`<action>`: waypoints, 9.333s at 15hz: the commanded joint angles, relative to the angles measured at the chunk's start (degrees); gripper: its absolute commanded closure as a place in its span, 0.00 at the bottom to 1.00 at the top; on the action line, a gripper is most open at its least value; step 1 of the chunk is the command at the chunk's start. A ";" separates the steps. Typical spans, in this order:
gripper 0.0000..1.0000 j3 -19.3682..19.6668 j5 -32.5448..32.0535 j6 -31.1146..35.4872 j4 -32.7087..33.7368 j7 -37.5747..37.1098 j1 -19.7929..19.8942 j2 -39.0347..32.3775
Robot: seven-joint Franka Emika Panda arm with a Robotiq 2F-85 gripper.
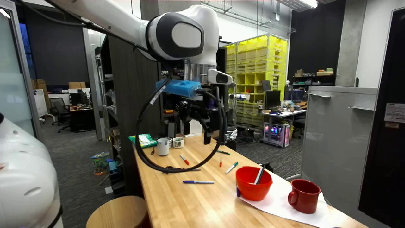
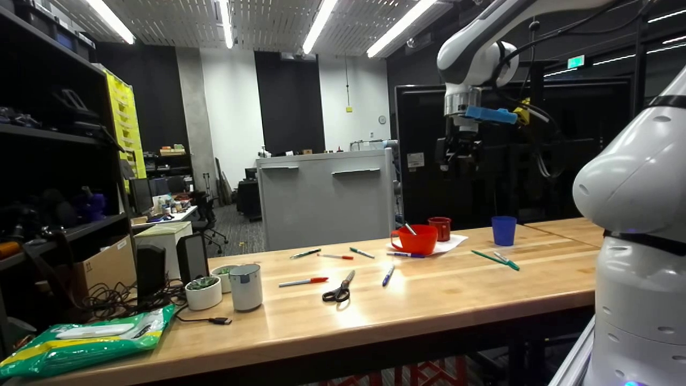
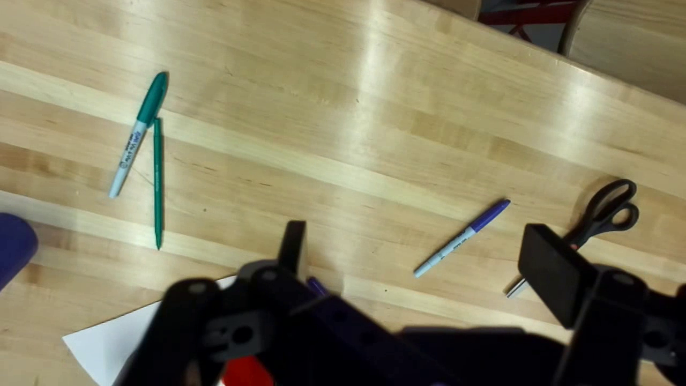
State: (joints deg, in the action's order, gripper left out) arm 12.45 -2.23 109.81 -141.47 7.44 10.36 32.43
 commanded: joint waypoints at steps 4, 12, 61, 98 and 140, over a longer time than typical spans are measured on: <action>0.00 -0.22 0.07 -0.09 0.11 0.01 0.11 -0.12; 0.00 5.95 6.34 12.47 2.70 1.38 1.11 -10.74; 0.00 9.67 8.13 24.83 30.17 3.85 17.49 -50.46; 1.00 5.02 10.59 33.03 30.65 9.05 22.02 -56.42; 0.99 4.09 4.66 27.18 28.13 9.12 10.98 -39.06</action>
State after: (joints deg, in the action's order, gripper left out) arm 17.21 5.07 138.30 -113.94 18.54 23.80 -7.42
